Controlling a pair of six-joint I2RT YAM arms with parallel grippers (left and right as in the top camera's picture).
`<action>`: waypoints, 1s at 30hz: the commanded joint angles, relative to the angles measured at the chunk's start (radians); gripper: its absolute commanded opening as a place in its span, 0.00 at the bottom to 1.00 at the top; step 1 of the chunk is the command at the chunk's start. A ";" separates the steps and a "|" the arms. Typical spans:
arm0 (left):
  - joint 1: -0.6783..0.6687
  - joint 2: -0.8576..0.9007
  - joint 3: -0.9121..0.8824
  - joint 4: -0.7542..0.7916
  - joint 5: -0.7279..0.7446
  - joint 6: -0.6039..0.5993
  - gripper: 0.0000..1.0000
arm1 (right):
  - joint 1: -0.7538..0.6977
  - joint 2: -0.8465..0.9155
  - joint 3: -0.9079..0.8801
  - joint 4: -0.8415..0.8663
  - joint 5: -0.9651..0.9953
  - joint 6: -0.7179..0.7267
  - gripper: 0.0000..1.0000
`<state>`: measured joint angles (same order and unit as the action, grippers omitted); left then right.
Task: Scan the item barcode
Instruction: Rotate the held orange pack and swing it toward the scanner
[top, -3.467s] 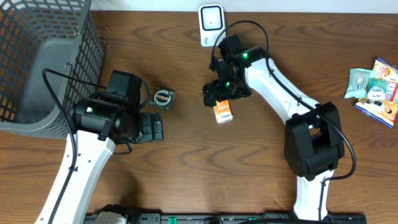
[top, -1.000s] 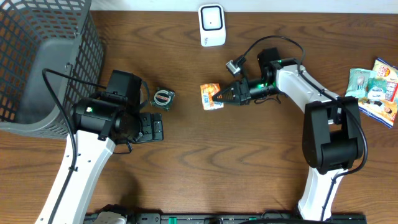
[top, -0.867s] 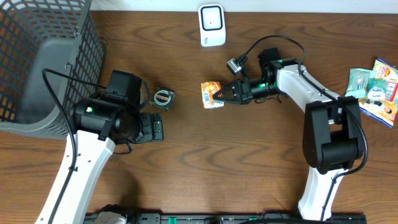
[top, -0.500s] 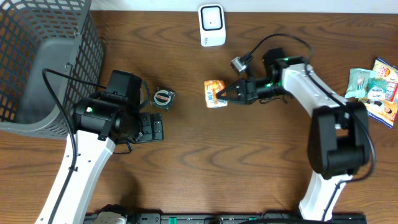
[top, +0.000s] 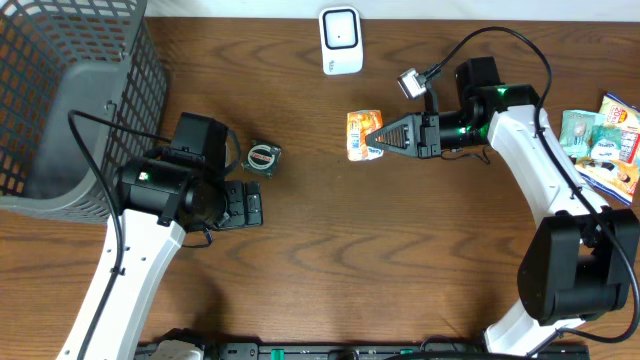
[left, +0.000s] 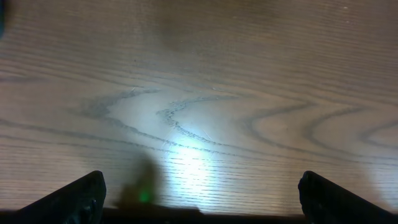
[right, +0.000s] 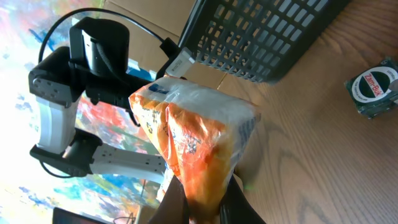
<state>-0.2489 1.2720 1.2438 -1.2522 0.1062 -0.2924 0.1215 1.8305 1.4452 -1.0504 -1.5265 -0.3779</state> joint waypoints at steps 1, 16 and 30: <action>0.004 0.002 0.001 -0.003 0.009 -0.009 0.98 | 0.000 -0.005 0.013 0.003 -0.021 -0.028 0.01; 0.004 0.002 0.001 -0.002 0.009 -0.009 0.98 | 0.017 -0.005 0.013 0.002 -0.035 0.007 0.01; 0.004 0.002 0.001 -0.003 0.009 -0.009 0.98 | 0.026 -0.005 0.013 0.002 -0.035 0.006 0.01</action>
<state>-0.2489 1.2720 1.2438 -1.2518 0.1066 -0.2924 0.1284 1.8305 1.4452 -1.0504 -1.5295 -0.3756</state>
